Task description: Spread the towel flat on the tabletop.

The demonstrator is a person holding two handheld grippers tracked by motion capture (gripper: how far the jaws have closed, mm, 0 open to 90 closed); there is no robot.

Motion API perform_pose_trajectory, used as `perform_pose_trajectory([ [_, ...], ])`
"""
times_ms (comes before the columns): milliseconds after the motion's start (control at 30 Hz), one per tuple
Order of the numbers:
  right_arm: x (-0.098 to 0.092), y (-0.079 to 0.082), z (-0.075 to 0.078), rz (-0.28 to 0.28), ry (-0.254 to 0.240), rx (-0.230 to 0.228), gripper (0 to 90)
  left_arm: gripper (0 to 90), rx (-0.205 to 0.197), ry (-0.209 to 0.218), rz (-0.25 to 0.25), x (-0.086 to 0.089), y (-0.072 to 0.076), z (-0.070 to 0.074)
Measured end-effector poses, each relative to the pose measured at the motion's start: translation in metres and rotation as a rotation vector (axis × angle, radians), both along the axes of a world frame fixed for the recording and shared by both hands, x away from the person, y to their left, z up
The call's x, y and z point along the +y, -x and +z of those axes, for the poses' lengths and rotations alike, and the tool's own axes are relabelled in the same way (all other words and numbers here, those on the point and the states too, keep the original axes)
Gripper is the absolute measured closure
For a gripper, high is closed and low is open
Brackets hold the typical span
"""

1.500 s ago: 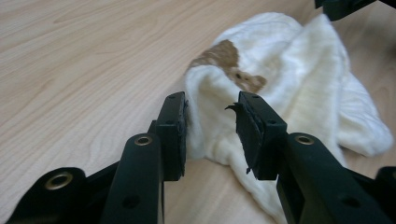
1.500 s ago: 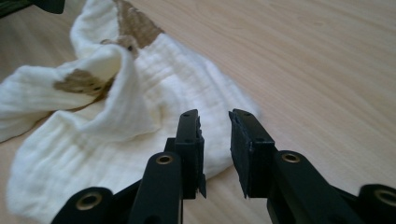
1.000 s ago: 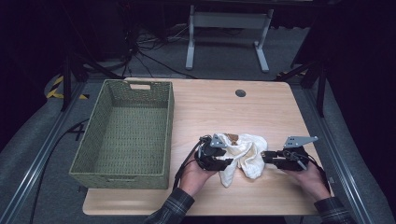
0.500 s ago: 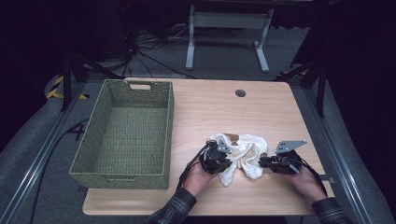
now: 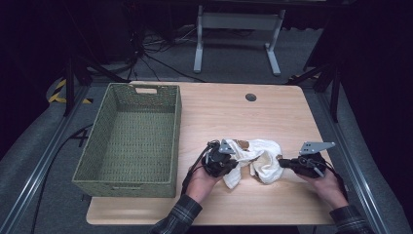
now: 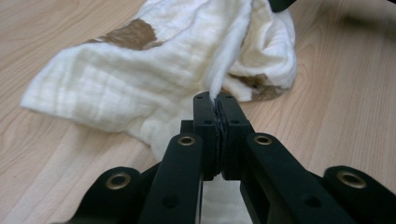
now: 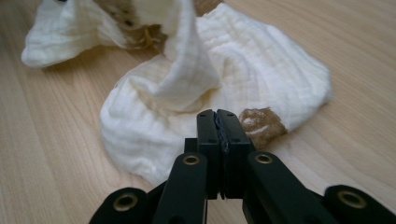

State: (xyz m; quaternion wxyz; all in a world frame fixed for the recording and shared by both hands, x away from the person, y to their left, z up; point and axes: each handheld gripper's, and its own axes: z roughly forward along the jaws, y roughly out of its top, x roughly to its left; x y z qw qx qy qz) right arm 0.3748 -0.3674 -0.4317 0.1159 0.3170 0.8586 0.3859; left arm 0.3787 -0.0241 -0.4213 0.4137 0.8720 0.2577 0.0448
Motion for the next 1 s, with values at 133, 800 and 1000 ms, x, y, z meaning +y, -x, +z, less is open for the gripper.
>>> perform_pose_trajectory([
  [133,-0.015,-0.004,0.005,-0.044,-0.003,-0.018,89.3,88.0,-0.001,0.016,0.039,0.010,-0.004,0.004],
  [800,-0.031,-0.022,0.008,-0.111,0.004,-0.042,77.9,87.8,0.070,-0.035,0.134,0.016,-0.034,-0.022],
  [1000,0.000,-0.006,0.013,0.002,-0.050,-0.039,75.9,87.7,0.076,-0.054,0.131,0.015,-0.034,-0.025],
])
